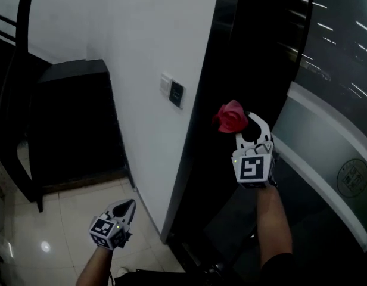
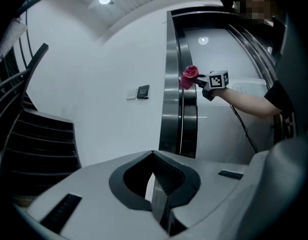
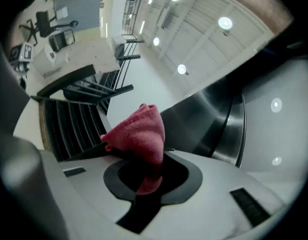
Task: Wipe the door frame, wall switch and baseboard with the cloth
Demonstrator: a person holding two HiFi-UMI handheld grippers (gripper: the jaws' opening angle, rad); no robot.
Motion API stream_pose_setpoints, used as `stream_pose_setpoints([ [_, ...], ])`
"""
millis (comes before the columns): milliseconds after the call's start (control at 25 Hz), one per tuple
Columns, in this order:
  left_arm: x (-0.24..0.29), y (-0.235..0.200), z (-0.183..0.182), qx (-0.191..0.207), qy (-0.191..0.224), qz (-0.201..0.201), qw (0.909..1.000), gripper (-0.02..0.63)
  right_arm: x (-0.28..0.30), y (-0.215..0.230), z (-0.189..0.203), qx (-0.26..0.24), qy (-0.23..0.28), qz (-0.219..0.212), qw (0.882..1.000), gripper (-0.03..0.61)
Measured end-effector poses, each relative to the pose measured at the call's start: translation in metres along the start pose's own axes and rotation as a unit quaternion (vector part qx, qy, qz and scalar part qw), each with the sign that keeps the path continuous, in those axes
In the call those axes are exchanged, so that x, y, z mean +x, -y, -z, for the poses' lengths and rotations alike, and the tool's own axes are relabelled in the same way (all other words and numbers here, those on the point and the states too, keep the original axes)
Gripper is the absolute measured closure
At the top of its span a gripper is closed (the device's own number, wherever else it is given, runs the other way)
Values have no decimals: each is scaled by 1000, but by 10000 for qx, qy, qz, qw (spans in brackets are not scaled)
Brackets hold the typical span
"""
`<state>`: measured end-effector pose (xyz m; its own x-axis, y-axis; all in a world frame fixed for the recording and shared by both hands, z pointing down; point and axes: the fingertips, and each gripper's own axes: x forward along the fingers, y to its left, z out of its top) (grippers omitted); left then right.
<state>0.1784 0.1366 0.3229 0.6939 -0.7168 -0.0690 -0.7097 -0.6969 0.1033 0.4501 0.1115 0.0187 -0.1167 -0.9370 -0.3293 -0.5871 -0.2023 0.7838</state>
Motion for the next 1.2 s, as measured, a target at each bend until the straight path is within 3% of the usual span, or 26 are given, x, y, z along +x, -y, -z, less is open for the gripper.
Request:
stream_pose_setpoints([
  [160, -13, -3, 1, 204, -155, 105, 9996, 621, 19, 28, -20, -707, -261, 534, 9957, 520],
  [400, -24, -28, -3, 209, -185, 210, 9994, 621, 48, -6, 2, -1097, -1107, 792, 9846, 526],
  [640, -23, -46, 5, 67, -254, 328, 9991, 621, 36, -40, 31, -1914, -1740, 258, 9656, 523],
  [1200, -17, -33, 23, -201, -417, 598, 9971, 621, 6, -105, 61, -1734, -1866, -63, 9670, 522],
])
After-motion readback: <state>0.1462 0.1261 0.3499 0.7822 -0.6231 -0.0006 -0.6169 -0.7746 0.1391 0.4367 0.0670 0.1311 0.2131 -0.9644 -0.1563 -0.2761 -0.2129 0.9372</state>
